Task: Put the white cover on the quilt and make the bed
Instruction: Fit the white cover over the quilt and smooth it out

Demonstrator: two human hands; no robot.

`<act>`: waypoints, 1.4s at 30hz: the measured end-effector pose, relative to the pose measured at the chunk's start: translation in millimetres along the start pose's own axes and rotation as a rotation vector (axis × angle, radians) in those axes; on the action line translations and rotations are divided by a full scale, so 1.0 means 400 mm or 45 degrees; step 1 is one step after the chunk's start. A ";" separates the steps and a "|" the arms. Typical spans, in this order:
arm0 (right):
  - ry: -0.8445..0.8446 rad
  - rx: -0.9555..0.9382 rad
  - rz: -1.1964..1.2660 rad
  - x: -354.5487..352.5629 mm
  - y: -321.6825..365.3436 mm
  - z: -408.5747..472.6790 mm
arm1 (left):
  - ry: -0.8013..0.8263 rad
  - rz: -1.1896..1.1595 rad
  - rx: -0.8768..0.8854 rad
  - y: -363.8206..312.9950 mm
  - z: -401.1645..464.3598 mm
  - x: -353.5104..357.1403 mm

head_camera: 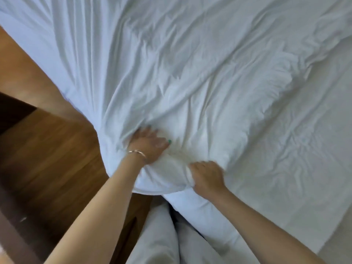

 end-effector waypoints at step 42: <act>-0.548 -0.030 -0.021 -0.085 -0.236 -0.398 | -0.886 -0.622 -0.754 -0.150 -0.316 0.150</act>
Point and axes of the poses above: each hand's wrist, its own z-axis towards the middle knuckle, its own x-axis out of the palm, y = z × x, the point moved 8 cm from there along z, towards the middle knuckle, and after that the axes turned 14 degrees about x, right-handed, at the moved point
